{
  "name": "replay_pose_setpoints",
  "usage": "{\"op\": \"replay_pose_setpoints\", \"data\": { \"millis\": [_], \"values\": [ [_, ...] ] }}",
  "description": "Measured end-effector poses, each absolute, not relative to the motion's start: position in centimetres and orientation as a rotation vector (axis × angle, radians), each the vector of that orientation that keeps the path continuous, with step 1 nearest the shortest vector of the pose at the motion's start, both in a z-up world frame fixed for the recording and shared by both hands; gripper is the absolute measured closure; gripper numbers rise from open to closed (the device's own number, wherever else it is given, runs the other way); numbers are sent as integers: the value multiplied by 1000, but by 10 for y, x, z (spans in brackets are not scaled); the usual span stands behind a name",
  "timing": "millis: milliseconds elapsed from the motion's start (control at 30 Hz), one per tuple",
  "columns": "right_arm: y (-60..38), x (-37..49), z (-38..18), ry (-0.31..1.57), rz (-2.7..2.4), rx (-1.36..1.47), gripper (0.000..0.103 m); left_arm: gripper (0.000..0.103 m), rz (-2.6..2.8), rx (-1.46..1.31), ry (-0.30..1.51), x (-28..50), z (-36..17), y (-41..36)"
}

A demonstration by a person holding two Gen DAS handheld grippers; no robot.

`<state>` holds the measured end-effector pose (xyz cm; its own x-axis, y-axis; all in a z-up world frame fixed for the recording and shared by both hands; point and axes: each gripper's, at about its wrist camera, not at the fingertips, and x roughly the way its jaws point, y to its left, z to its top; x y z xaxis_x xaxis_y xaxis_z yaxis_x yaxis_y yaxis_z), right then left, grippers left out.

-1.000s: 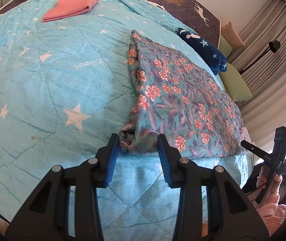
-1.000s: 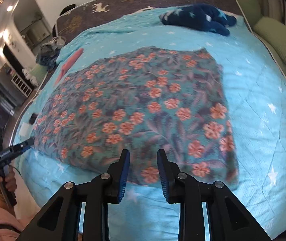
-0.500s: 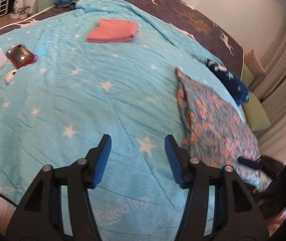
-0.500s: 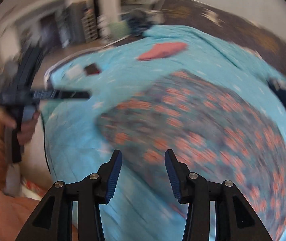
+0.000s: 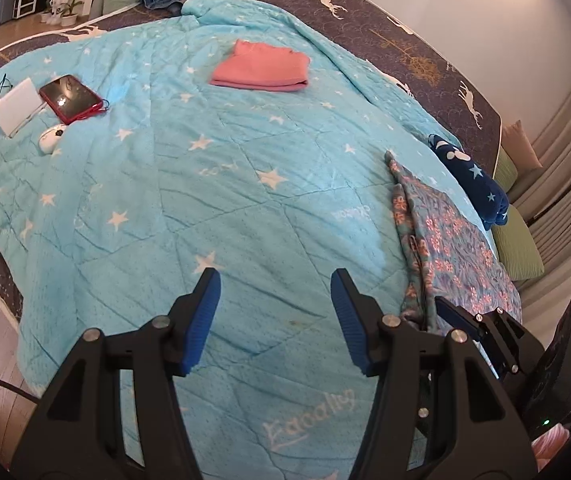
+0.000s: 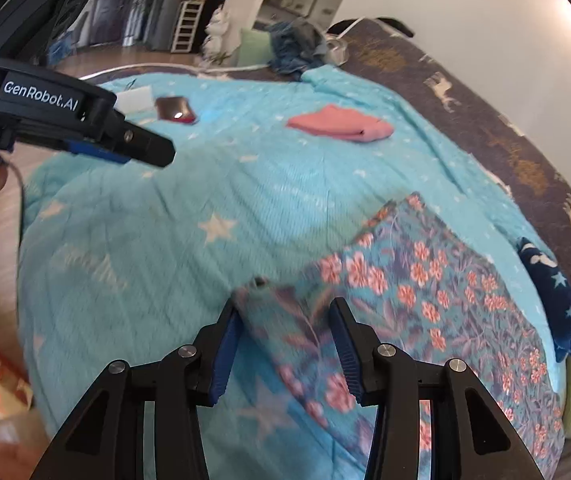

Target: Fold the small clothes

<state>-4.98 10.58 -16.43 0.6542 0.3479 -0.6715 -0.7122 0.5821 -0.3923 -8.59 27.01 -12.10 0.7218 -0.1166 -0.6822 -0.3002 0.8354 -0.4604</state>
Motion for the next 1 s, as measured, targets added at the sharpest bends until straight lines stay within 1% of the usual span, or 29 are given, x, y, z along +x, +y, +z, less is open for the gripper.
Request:
{"op": "replay_pose_setpoints", "data": {
  "millis": [33,67,100,133,267,400,533,600,700,767,800,833,900,1000],
  "values": [
    [107,-50,-165,562,646,-695,59,44,104,-586,768,-85,-120,270],
    [106,-47,-163,556,637,-676,65,44,99,-583,767,-84,-119,269],
    [102,-44,-160,564,635,-636,85,44,92,-576,767,-83,-118,269],
    [97,-39,-155,587,651,-578,91,45,82,-570,768,-83,-117,268],
    [68,-23,-129,647,717,-351,96,43,-28,-594,781,-63,-114,259],
    [44,-10,-113,705,755,-194,96,28,-206,-664,796,-24,-115,243],
    [37,-5,-114,739,756,-137,97,28,-365,-772,878,38,-128,222],
    [36,-7,-113,737,757,-131,97,28,-384,-764,936,67,-134,211],
    [34,-10,-110,723,758,-132,97,29,-369,-705,933,94,-132,198],
    [32,-11,-108,720,758,-119,97,47,-376,-693,926,107,-128,192],
    [29,-10,-107,721,760,-107,97,72,-387,-690,942,115,-128,189],
    [27,-9,-106,723,760,-98,97,91,-390,-680,957,119,-128,186],
    [21,-7,-105,727,757,-78,97,94,-369,-649,948,123,-121,181],
    [12,-4,-101,726,757,-47,98,94,-364,-609,910,119,-102,173]
  ]
}}
